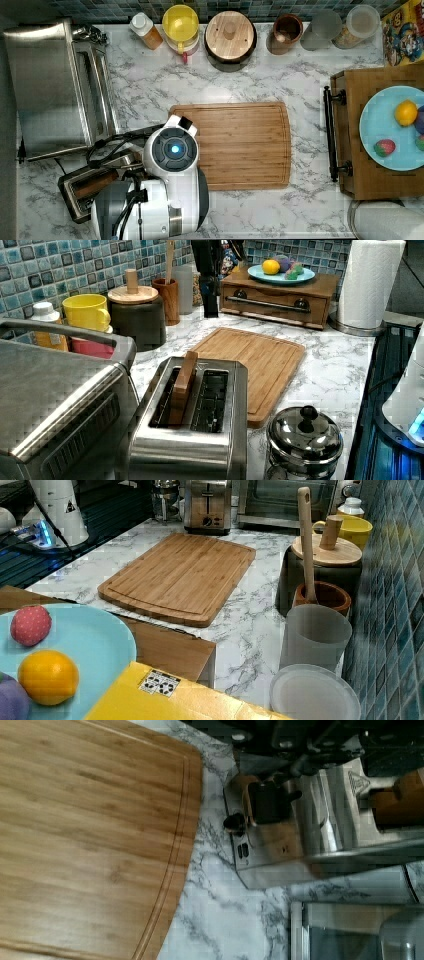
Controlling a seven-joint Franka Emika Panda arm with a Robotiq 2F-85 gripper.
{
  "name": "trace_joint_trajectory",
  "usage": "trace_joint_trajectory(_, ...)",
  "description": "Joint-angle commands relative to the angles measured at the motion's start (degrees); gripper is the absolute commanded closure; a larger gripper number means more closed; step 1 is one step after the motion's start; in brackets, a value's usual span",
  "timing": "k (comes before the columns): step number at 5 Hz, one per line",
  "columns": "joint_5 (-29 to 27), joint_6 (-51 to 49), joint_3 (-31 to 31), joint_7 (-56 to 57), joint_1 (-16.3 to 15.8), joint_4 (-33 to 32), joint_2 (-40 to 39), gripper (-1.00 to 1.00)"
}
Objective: Turn on the toaster.
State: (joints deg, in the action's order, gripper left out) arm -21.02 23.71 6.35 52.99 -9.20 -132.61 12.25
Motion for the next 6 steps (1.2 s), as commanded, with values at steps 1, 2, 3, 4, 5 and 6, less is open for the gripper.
trace_joint_trajectory(1, -5.3, 6.2, 0.1, 2.5, -2.3, -5.6, 1.9, 1.0)
trace_joint_trajectory(2, -6.6, 8.1, 1.5, 1.5, -3.3, -6.3, 1.5, 1.0)
trace_joint_trajectory(3, -7.3, 9.7, 2.1, 2.2, -3.9, -6.9, 1.4, 1.0)
trace_joint_trajectory(4, -6.7, 11.4, 3.2, 0.5, -3.5, -6.4, 0.4, 1.0)
trace_joint_trajectory(5, -5.5, 12.5, 3.0, -1.4, -3.1, -6.3, -0.9, 1.0)
trace_joint_trajectory(6, -4.1, 12.4, 2.5, -3.4, -2.9, -5.2, -2.7, 1.0)
